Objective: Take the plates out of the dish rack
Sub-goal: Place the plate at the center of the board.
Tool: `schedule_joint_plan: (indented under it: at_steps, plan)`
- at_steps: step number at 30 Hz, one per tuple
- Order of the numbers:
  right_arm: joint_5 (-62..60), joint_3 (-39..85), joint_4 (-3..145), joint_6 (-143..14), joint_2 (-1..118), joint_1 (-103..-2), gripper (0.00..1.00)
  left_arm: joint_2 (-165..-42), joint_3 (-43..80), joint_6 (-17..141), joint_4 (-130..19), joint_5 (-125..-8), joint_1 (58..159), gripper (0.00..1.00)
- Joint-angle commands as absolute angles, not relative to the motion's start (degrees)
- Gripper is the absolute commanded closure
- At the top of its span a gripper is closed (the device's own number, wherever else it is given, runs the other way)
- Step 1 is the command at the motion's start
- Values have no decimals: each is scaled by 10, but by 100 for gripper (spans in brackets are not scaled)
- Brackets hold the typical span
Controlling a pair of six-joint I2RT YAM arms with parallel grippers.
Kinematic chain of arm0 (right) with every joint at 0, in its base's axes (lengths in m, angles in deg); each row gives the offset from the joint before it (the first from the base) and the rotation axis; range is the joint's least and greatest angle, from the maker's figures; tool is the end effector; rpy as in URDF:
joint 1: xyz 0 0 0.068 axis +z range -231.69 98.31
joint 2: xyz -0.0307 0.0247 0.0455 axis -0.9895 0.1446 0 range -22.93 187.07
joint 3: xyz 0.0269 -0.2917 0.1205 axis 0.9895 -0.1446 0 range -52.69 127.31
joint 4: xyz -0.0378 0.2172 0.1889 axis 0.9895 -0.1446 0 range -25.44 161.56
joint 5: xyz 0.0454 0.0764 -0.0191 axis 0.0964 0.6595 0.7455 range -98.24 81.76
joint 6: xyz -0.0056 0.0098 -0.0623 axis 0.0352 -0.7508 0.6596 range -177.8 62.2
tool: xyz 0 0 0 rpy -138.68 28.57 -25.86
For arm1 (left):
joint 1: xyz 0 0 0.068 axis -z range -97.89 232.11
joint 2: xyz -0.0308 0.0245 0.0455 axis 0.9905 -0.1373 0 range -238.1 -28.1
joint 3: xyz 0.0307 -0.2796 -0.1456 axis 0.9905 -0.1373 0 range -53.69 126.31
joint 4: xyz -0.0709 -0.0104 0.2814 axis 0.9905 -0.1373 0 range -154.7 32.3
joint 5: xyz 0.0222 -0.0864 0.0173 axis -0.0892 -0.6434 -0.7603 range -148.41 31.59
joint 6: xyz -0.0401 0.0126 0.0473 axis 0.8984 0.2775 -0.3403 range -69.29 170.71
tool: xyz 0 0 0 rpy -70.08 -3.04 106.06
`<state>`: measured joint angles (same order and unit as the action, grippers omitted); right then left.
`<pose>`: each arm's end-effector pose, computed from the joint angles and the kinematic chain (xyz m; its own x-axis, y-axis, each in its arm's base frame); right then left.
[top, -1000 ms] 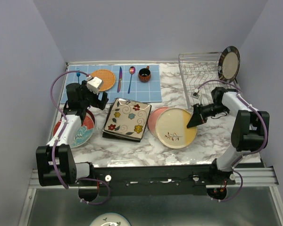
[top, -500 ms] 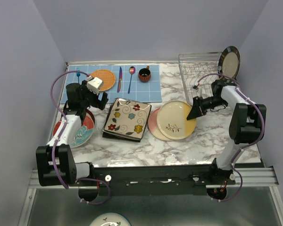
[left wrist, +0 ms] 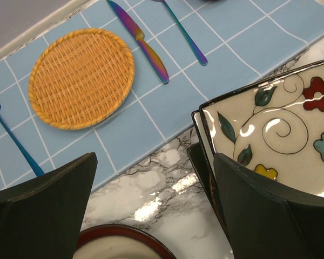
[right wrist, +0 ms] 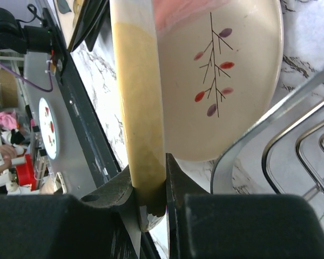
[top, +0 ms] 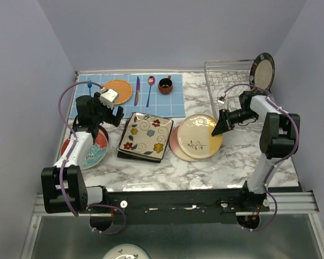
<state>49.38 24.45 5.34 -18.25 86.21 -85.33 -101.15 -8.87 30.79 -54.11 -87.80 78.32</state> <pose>0.3745 0.0174 0.2114 -0.8601 -0.2868 -0.4220 -0.5097 0.4463 0.7356 0.3079 -0.0035 0.2832 -0.2591 0.2805 -0.9242 0.5061 0.8545 0.1175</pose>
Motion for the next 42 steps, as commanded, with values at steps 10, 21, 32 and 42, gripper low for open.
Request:
schedule_joint_plan:
  at_steps: [10,21,32,42]
  plan:
    - [556,245,34,-183,887,-819,99,-999,-92,291,-552,-871,783,2]
    - [561,227,17,-164,897,-795,99,-989,-101,285,-552,-869,784,2]
    - [566,233,44,-192,923,-784,99,-986,-108,279,-552,-870,784,2]
    - [548,219,99,-237,908,-783,99,-984,-117,277,-548,-870,785,2]
